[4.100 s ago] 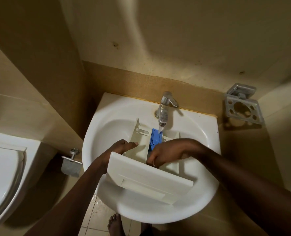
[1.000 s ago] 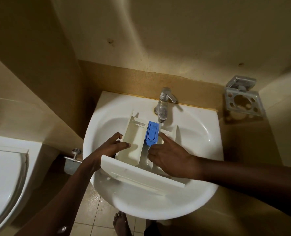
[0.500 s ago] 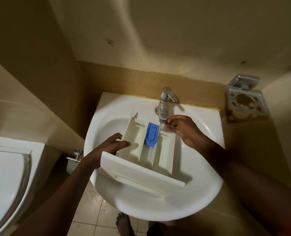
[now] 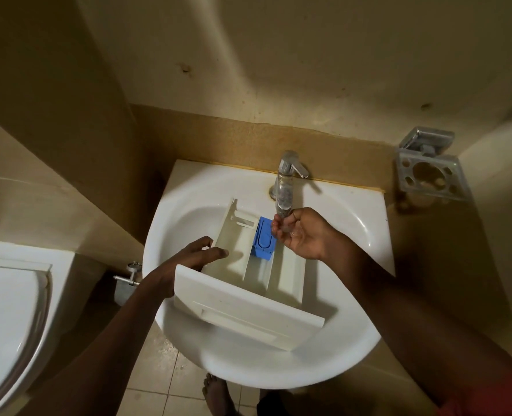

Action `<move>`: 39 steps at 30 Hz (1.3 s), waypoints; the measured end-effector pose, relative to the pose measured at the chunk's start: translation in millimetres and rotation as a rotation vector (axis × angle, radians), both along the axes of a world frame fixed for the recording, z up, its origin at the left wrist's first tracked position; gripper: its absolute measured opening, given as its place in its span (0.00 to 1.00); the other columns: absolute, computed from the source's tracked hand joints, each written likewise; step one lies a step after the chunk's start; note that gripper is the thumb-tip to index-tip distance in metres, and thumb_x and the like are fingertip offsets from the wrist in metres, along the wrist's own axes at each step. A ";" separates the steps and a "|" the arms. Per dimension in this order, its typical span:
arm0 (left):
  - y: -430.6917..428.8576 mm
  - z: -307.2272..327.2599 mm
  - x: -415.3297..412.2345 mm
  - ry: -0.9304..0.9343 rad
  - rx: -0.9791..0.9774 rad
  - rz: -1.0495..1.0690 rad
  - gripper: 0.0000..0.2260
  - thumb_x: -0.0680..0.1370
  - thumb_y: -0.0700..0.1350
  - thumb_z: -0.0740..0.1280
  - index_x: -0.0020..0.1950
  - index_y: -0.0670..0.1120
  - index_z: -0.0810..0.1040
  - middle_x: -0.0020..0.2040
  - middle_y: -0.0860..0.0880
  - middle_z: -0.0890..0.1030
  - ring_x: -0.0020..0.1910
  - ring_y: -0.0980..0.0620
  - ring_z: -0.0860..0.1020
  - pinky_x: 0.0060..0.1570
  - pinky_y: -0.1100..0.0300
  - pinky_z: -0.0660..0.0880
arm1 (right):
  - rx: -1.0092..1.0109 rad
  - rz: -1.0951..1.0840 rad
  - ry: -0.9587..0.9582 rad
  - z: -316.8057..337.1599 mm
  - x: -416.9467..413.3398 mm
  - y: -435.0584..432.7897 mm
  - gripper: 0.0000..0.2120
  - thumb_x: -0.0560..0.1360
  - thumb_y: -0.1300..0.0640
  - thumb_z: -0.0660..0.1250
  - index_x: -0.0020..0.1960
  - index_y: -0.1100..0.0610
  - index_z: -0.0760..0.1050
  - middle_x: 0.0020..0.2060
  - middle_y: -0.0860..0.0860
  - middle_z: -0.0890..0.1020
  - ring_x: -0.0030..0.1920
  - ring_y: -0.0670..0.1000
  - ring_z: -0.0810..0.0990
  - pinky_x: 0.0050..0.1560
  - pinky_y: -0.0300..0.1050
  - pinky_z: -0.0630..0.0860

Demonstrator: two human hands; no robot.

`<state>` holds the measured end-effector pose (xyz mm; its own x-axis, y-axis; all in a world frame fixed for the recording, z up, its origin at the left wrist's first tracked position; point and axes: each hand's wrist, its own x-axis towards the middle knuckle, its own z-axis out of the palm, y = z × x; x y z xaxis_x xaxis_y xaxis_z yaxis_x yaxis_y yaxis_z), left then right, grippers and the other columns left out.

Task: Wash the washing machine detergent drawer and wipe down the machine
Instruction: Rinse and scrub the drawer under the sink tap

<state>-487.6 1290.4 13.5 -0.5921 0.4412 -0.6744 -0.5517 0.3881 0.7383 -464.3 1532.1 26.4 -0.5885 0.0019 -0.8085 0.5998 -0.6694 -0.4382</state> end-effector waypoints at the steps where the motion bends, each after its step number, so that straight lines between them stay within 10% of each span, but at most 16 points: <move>1: -0.4 -0.2 -0.3 0.000 -0.010 -0.010 0.03 0.79 0.43 0.66 0.51 0.50 0.73 0.46 0.53 0.75 0.35 0.61 0.81 0.39 0.66 0.77 | 0.011 0.043 -0.019 3.7 4.2 -1.1 0.12 0.72 0.70 0.52 0.39 0.63 0.73 0.33 0.56 0.77 0.31 0.51 0.77 0.28 0.37 0.75; 8: -5.6 3.1 4.6 0.115 0.050 -0.119 0.36 0.62 0.56 0.71 0.66 0.41 0.72 0.51 0.59 0.71 0.45 0.63 0.72 0.39 0.76 0.72 | 0.421 0.608 0.007 22.3 31.6 -54.9 0.14 0.79 0.60 0.59 0.54 0.70 0.77 0.41 0.57 0.80 0.38 0.53 0.81 0.40 0.41 0.82; 14: -1.2 -7.1 1.2 0.076 0.003 -0.083 0.19 0.75 0.51 0.71 0.63 0.50 0.72 0.62 0.57 0.67 0.62 0.49 0.68 0.49 0.69 0.72 | 0.552 0.564 0.014 4.4 39.6 -85.2 0.14 0.74 0.47 0.64 0.51 0.58 0.72 0.38 0.52 0.73 0.39 0.50 0.73 0.41 0.44 0.75; 17: -1.7 -16.1 0.0 -0.027 -0.006 0.011 0.27 0.75 0.50 0.72 0.72 0.52 0.65 0.66 0.54 0.66 0.65 0.45 0.71 0.63 0.55 0.70 | 0.556 0.526 -0.011 -1.3 51.5 -87.3 0.15 0.71 0.45 0.65 0.50 0.55 0.72 0.39 0.53 0.74 0.42 0.52 0.76 0.50 0.47 0.75; 21: -5.0 -17.3 2.2 -0.009 0.026 -0.046 0.34 0.61 0.65 0.75 0.64 0.55 0.75 0.70 0.55 0.68 0.66 0.47 0.72 0.66 0.51 0.70 | 0.665 0.841 -0.028 11.5 47.8 -74.1 0.18 0.72 0.38 0.64 0.39 0.53 0.69 0.32 0.49 0.69 0.31 0.48 0.67 0.37 0.42 0.66; 26: -1.4 -11.3 12.8 0.148 -0.019 -0.172 0.35 0.64 0.59 0.66 0.69 0.48 0.71 0.72 0.49 0.65 0.70 0.46 0.67 0.58 0.65 0.64 | 0.703 0.654 -0.015 15.8 32.0 -91.0 0.29 0.76 0.40 0.62 0.66 0.61 0.68 0.50 0.51 0.72 0.50 0.50 0.72 0.52 0.44 0.75; 30: -1.7 -13.6 5.2 0.072 0.020 -0.056 0.13 0.72 0.53 0.74 0.48 0.54 0.71 0.45 0.57 0.69 0.44 0.57 0.72 0.49 0.62 0.71 | 0.797 0.908 0.085 10.9 44.4 -78.0 0.23 0.75 0.36 0.61 0.47 0.57 0.71 0.39 0.49 0.71 0.38 0.47 0.70 0.36 0.40 0.66; 34: -4.1 -17.6 8.8 0.211 0.008 -0.136 0.16 0.71 0.54 0.69 0.53 0.48 0.73 0.44 0.59 0.65 0.40 0.62 0.67 0.44 0.72 0.69 | 0.734 1.221 0.204 22.2 46.5 -44.9 0.08 0.75 0.56 0.64 0.49 0.60 0.77 0.43 0.52 0.79 0.43 0.49 0.76 0.49 0.47 0.76; 39: -6.4 -11.0 10.1 0.165 -0.004 -0.134 0.20 0.69 0.54 0.69 0.54 0.43 0.74 0.43 0.56 0.67 0.38 0.62 0.66 0.38 0.72 0.69 | 0.751 0.628 0.200 14.9 21.8 -1.8 0.07 0.76 0.67 0.63 0.44 0.60 0.79 0.40 0.57 0.84 0.38 0.52 0.82 0.41 0.42 0.78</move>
<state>-477.5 1284.0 2.5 -0.6307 0.5212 -0.5749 -0.3663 0.4531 0.8127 -442.5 1530.3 41.3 -0.7834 0.1132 -0.6111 0.6186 0.2359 -0.7494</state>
